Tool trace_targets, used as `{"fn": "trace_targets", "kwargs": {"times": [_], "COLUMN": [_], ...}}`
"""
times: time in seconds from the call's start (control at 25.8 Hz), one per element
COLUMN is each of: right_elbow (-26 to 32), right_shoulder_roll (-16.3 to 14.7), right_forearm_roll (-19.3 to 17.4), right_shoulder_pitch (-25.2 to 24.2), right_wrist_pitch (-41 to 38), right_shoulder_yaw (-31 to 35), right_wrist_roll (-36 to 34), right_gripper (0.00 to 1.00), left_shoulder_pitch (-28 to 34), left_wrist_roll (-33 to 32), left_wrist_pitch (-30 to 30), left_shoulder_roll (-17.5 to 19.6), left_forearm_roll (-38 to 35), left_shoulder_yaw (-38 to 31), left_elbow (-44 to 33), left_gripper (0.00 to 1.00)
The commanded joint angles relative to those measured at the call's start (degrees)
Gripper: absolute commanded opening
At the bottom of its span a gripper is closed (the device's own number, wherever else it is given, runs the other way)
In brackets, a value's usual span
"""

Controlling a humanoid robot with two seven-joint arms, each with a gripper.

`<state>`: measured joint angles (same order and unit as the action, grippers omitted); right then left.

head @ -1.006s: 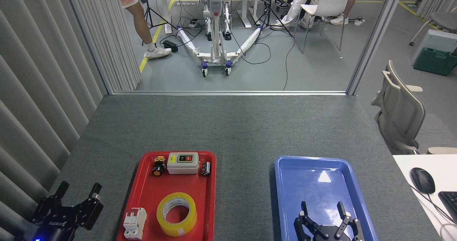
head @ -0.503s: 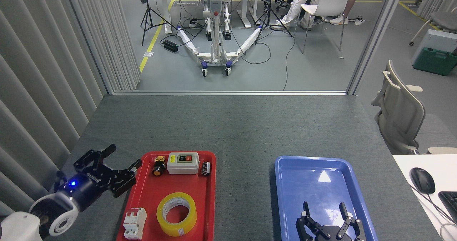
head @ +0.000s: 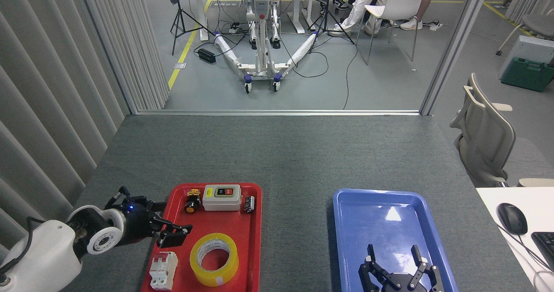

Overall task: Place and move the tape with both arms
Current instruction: 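Reach the left gripper over the red tray to the yellow tape roll, then grasp the yellow tape roll with the left gripper and lift it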

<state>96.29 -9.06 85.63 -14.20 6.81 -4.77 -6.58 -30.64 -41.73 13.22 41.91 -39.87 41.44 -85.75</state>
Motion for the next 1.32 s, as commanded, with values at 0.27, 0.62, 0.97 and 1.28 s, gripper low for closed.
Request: {"fn": "trace_targets", "kwargs": {"times": [0.27,0.62,0.97,1.28], "right_elbow": [-0.1,-0.1,-0.1,-0.1], "right_shoulder_roll": [0.0,0.1,0.6,0.6], "right_forearm_roll": [0.0,-0.1,0.0,0.0], "right_shoulder_pitch": [0.1,0.0,0.0,0.1], "right_wrist_pitch": [0.1,0.0,0.0,0.1], "right_shoulder_yaw": [0.1,1.4,1.4,1.5], "right_wrist_roll": [-5.6,-3.3,-3.3,-3.3], "right_gripper": [1.00,1.00,1.00,1.00], "left_shoulder_pitch": [-4.5,-9.1,-10.1,-11.4], "left_wrist_roll": [-6.0,-6.2,-16.9,-17.5], "left_wrist_pitch": [-1.8,-8.7,-9.0,-9.0], "left_shoulder_roll": [-4.1,-7.6,-9.4,-12.7], "left_forearm_roll": [0.1,0.1,0.0,-0.5], "left_shoulder_yaw": [5.3,14.0,16.4,17.6], "left_elbow": [1.0,6.2,7.9,11.9], "left_gripper": [1.00,0.99,0.95,0.84]}}
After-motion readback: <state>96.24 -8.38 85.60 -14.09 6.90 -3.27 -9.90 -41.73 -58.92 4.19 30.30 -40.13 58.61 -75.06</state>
